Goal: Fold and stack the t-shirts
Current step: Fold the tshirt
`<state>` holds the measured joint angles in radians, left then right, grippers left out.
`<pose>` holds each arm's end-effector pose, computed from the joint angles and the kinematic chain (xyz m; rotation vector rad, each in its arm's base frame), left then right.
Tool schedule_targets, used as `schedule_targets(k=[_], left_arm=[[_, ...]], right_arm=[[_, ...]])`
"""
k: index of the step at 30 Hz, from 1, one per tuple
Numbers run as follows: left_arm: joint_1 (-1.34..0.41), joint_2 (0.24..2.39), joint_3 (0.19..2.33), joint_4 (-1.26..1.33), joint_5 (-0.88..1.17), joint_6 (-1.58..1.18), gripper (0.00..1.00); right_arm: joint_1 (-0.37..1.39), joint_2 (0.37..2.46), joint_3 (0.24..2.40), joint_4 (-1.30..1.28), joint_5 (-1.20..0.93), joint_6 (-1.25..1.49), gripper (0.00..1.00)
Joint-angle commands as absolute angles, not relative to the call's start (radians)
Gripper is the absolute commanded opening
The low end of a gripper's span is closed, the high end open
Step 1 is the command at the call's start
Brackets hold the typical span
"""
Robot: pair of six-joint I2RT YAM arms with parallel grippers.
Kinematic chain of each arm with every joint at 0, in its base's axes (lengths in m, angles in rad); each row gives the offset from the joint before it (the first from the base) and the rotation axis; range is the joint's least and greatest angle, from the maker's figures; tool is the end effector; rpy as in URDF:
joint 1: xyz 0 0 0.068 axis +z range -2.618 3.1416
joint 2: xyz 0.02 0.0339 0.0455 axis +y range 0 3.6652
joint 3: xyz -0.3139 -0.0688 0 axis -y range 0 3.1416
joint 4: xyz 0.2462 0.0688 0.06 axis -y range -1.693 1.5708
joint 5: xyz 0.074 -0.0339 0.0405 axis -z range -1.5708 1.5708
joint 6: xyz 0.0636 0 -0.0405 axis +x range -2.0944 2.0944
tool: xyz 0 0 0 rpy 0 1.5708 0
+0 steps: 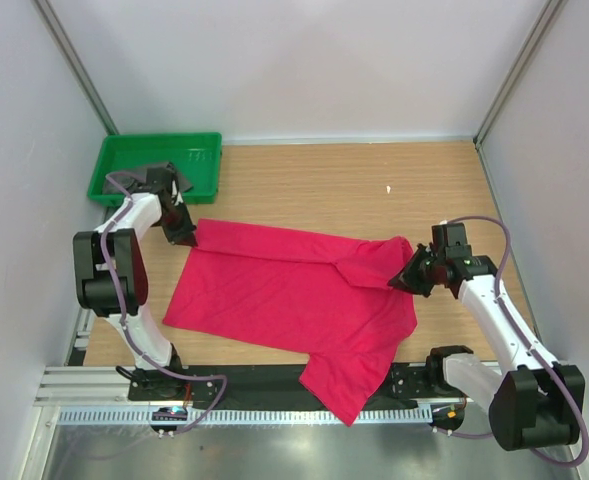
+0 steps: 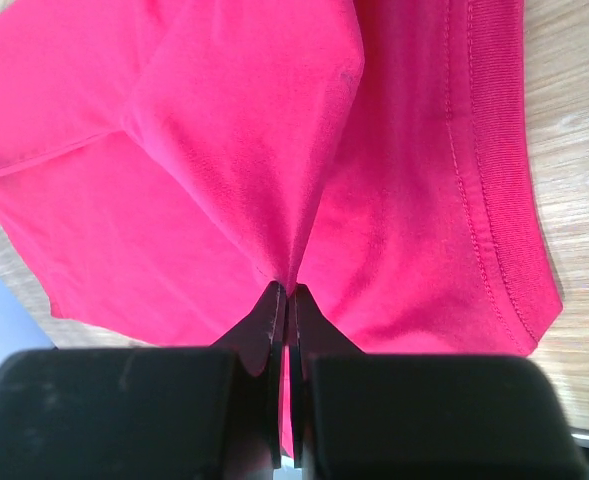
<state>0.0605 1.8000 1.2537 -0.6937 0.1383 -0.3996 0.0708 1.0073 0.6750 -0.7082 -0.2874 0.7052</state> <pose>0.3772 0.0141 0.2130 -0.6127 2.7593 -0.2726 0.1712 0.0302 0.2388 0.7379 2.5864 0.6361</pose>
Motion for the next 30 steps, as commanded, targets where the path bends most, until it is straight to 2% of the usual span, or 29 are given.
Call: schedule_targets(k=[1,4,6,7,9,10,11,13,18,19,21,22,27,30], left_arm=[[0.063,1.799,1.253,-0.689,0.115,-0.379,0.0],[0.061,1.81,1.261,-0.69,0.097,-0.377,0.0],[0.063,1.81,1.264,-0.71,0.046,-0.388,0.02],[0.063,1.792,1.266,-0.718,0.025,-0.393,0.17],[0.063,1.751,1.266,-0.745,-0.035,-0.411,0.29],[0.063,1.724,1.259,-0.75,-0.049,-0.416,0.33],[0.061,1.67,1.259,-0.756,-0.052,-0.426,0.4],[0.057,1.617,1.252,-0.753,-0.04,-0.462,0.46],[0.009,1.549,1.255,-0.689,0.057,-0.489,0.44],[-0.021,1.557,1.259,-0.671,0.101,-0.492,0.4],[-0.032,1.606,1.287,-0.66,0.158,-0.499,0.37],[-0.038,1.621,1.298,-0.658,0.182,-0.5,0.31],[-0.06,1.655,1.292,-0.643,0.296,-0.499,0.26],[-0.089,1.631,1.25,-0.588,0.401,-0.509,0.32]], right_arm=[[0.075,0.982,0.672,-0.698,-0.301,0.712,0.05],[0.077,0.979,0.661,-0.699,-0.304,0.716,0.08],[0.077,0.98,0.644,-0.71,-0.325,0.721,0.18],[0.077,0.979,0.634,-0.739,-0.336,0.722,0.25],[0.075,0.959,0.646,-0.776,-0.319,0.701,0.32],[0.075,0.951,0.661,-0.799,-0.299,0.69,0.38],[0.075,0.954,0.702,-0.799,-0.276,0.66,0.49],[0.071,0.988,0.773,-0.772,-0.204,0.635,0.55],[0.026,1.218,0.894,-0.643,-0.158,0.562,0.55],[0.012,1.292,0.931,-0.614,-0.163,0.545,0.51],[0.012,1.351,0.962,-0.609,-0.182,0.538,0.51],[0.012,1.382,0.979,-0.612,-0.196,0.534,0.52],[0.014,1.356,0.931,-0.643,-0.345,0.554,0.5],[0.055,1.266,0.856,-0.704,-0.371,0.561,0.51]])
